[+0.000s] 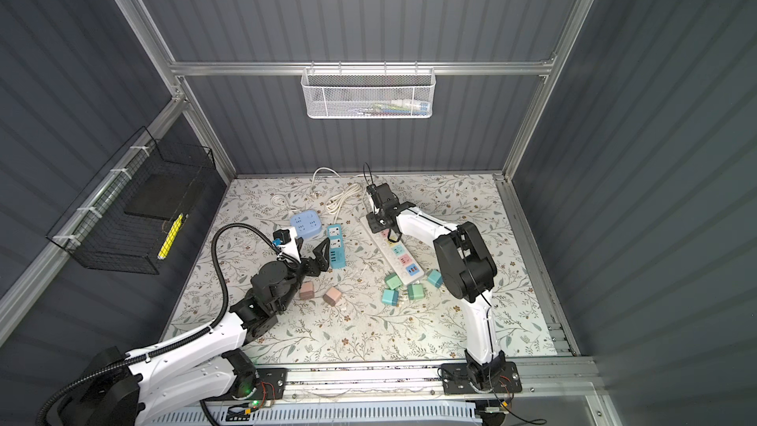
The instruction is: Insert the plug
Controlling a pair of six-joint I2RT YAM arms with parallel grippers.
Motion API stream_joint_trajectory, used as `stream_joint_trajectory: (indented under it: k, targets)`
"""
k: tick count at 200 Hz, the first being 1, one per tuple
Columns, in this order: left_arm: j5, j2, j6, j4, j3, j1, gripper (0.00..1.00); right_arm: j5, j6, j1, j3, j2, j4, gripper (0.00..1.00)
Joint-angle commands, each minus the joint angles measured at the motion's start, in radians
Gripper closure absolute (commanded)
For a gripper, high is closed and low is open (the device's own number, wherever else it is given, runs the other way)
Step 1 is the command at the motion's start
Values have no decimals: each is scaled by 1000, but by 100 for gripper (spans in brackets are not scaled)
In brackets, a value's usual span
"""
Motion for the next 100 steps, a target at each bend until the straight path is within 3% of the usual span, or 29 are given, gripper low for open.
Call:
stream_joint_trajectory:
  k: [1, 55, 100]
  targets:
    - [0, -15, -9, 15, -8, 6, 10, -26, 36, 22, -50, 71, -172, 82]
    - [9, -21, -3, 28, -17, 6, 10, -71, -4, 27, -49, 89, -203, 76]
    - [18, -26, 8, 27, -15, 6, 10, -79, -32, 32, -31, 90, -223, 77]
